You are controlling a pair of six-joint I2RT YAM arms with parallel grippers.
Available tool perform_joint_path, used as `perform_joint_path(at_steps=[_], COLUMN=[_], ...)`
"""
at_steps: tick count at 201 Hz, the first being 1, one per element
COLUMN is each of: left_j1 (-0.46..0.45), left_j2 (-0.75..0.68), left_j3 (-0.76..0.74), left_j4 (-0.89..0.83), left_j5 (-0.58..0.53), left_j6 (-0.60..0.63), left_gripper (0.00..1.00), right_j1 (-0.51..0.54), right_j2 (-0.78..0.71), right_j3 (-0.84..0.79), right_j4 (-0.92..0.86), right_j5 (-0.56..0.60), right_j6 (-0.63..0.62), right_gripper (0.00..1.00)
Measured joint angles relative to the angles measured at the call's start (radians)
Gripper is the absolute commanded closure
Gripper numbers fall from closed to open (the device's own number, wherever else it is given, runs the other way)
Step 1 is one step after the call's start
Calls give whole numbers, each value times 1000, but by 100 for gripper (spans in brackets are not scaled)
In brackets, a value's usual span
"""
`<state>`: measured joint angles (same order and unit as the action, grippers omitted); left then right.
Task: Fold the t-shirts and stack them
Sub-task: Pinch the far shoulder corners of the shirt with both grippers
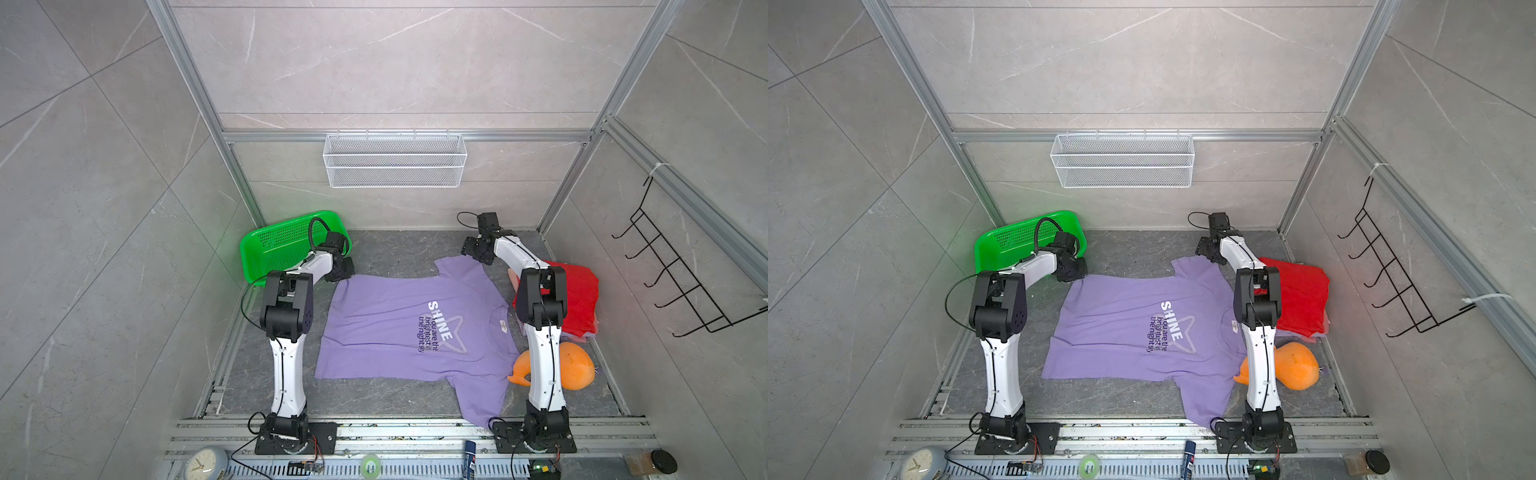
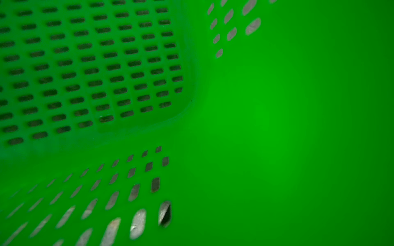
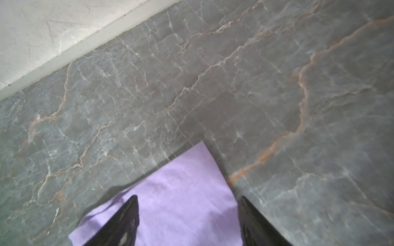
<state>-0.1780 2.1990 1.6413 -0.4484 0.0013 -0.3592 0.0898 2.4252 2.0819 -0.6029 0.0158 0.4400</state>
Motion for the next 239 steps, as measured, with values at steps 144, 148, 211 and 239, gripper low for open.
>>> perform_joint_path(at_steps=[144,148,211,239], left_j1=[-1,-1,-1,-1], left_j2=[-116,-119,-167,-196], left_j3=[-50,-51,-84,-113], left_j4=[35,37,61,76], left_j5=[77,80,87,87], left_j6=[0,0,0,0], left_gripper=[99,99,100,100], right_j1=[0,0,0,0], right_j2=[278,266,-54,-251], right_j3=[469,447,39,-135], right_j4=[-304,-293,-86,30], right_j5=[-39,-39,-42,-42], right_j6=[-2,-1,-4,-5], right_gripper=[99,100,100,100])
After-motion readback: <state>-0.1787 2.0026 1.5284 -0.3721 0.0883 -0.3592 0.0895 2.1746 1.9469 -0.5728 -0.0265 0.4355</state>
